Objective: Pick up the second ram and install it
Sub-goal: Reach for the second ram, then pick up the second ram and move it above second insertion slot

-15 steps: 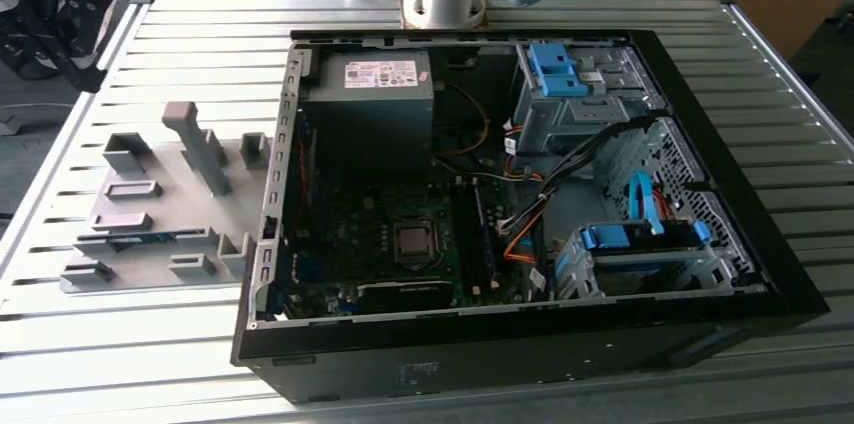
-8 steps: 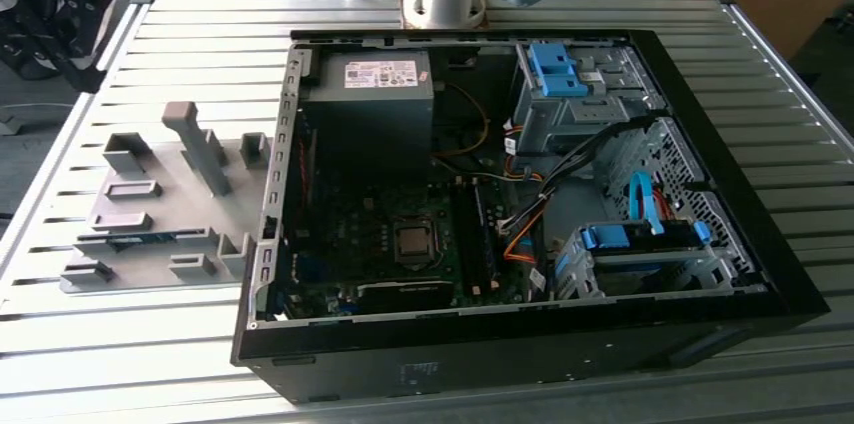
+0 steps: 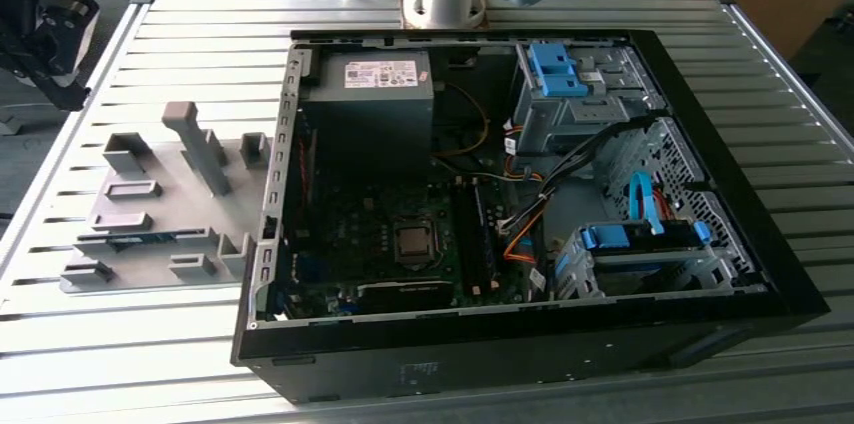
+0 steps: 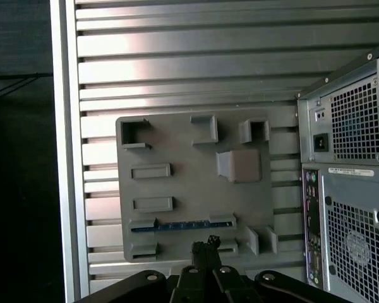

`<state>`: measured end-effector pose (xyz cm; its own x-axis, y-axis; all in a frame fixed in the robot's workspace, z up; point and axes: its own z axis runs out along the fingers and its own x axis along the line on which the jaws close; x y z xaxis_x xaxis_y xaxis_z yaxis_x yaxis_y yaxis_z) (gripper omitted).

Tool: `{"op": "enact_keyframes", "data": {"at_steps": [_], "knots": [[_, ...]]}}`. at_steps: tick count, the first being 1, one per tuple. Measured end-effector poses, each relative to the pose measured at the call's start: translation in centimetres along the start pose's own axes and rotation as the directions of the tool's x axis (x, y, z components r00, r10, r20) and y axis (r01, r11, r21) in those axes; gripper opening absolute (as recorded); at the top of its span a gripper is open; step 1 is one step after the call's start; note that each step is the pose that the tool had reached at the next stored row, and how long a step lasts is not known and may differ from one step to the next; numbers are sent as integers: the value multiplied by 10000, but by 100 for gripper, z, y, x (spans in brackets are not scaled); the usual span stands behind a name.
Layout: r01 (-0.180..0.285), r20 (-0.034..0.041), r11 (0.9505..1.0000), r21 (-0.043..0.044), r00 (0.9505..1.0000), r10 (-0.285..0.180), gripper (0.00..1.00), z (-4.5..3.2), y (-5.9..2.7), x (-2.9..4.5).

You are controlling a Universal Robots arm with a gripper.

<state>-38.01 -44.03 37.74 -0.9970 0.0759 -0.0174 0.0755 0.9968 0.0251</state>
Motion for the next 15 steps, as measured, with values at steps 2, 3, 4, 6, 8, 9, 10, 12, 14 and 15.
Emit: {"op": "enact_keyframes", "data": {"at_steps": [2, 3, 4, 6, 8, 9, 10, 12, 14, 15], "knots": [[0, 0, 10000, 0, 10000, 0, 10, 0, 0, 0], [0, -2, 10000, 2, 10000, 0, 10, -2, 0, 0], [0, -2, 10000, 1, 10000, 0, 10, -2, 0, 0], [0, -2, 10000, 2, 10000, 0, 10, -2, 0, 0], [0, -2, 10000, 2, 10000, 0, 10, -2, 0, 1], [0, -2, 10000, 1, 10000, 0, 10, -2, 0, 1], [0, -3, 10000, 2, 10000, 0, 10, -2, 0, 1], [0, -2, 10000, 2, 10000, 0, 10, -2, 0, 1], [1, -2, 10000, 2, 10000, -1, 10, -2, 0, 1], [11, -2, 10000, 1, 10000, -11, 10, -2, 0, 1]]}}
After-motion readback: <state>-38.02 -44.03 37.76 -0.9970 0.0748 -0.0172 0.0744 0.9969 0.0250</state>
